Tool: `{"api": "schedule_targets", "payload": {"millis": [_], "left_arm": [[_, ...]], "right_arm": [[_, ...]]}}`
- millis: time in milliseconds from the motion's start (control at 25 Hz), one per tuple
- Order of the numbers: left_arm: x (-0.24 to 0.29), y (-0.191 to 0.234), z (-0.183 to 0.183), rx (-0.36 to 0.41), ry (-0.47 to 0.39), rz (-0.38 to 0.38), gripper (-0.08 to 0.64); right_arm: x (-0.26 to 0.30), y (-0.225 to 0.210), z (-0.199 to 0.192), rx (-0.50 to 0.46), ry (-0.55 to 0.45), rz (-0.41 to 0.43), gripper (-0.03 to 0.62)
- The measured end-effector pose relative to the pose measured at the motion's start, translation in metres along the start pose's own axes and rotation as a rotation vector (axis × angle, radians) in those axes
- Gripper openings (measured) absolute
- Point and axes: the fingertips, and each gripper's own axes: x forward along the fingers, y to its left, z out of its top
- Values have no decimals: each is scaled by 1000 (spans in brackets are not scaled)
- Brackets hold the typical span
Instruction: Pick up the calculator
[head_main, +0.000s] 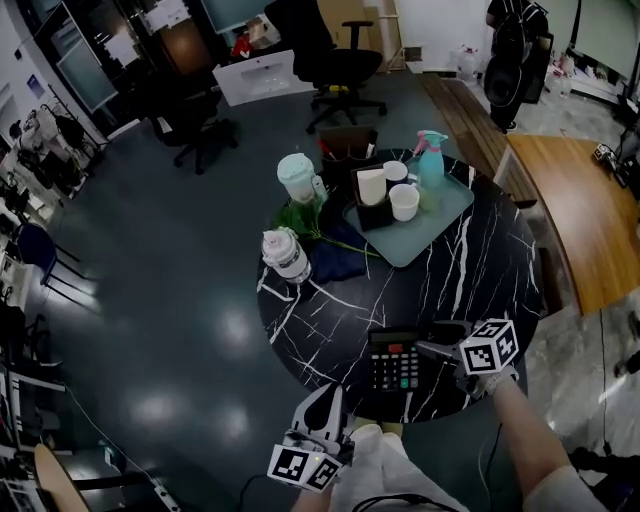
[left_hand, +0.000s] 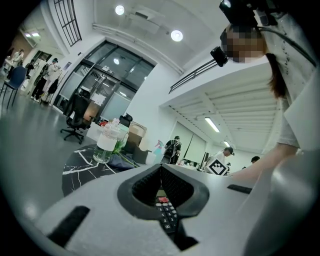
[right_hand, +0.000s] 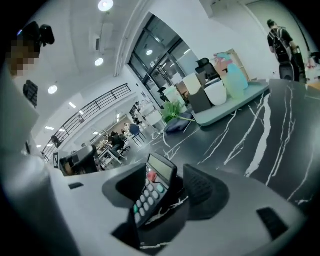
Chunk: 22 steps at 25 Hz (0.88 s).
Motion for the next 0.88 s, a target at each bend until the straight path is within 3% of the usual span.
{"api": "schedule_targets", "payload": {"millis": [400,880], "left_arm": [[22,30,-23,1,14,29,8],[49,59,-28,3,-29,34,8]], "right_arm": [[27,-10,-8,78,165,74,212],[46,4,-25,71,396,164,210]]}}
